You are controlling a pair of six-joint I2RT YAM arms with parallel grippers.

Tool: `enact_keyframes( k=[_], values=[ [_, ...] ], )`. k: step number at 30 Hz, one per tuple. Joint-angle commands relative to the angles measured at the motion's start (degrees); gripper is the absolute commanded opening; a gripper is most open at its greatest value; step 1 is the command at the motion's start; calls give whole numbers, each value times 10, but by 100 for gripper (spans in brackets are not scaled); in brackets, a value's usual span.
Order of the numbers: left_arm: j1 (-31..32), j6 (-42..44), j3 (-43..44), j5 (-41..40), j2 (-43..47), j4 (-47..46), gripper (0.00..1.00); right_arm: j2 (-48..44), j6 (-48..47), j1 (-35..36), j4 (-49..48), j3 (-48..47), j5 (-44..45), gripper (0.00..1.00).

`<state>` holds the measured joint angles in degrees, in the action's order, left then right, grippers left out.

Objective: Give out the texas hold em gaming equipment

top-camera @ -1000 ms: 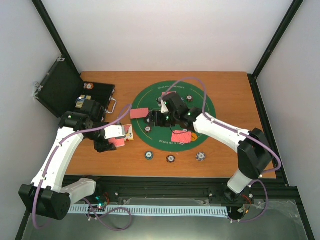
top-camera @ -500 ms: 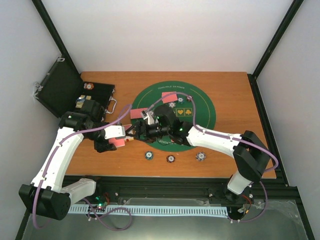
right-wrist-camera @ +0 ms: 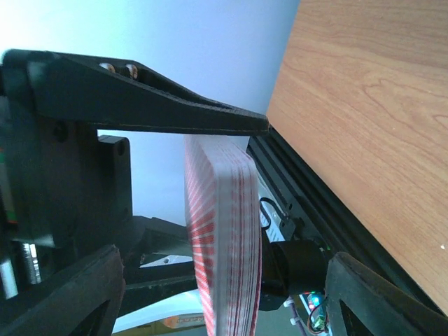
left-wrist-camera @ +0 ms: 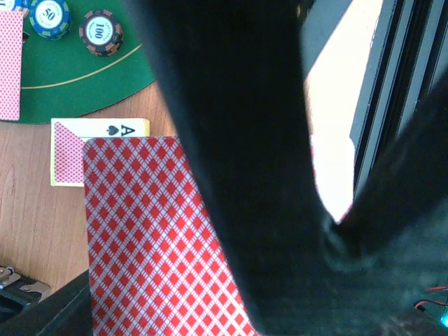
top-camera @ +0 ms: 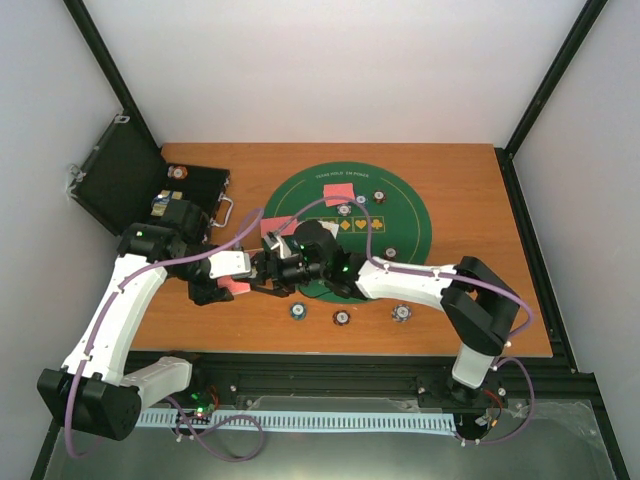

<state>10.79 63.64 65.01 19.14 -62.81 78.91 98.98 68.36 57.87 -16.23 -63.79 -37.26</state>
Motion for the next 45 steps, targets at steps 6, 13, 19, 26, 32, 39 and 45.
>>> enact_keyframes(
  k=[6,13,19,26,32,39,45],
  values=[
    [1,8,31,20,-1,10,3,57,30,22,-54,-56,-20,76],
    [1,11,31,15,0,14,3,95,49,20,-80,-67,-25,71],
    [1,12,34,17,2,18,2,107,68,5,-109,-39,-24,66],
    [1,14,34,17,2,20,2,96,63,-12,-108,-8,-16,62],
    [1,16,30,13,4,17,2,78,53,-14,-95,14,-8,59],
    [1,14,26,15,4,12,2,48,32,-17,-57,14,-1,55],
    [1,13,22,14,4,7,2,22,26,-19,-34,11,5,46]
  ],
)
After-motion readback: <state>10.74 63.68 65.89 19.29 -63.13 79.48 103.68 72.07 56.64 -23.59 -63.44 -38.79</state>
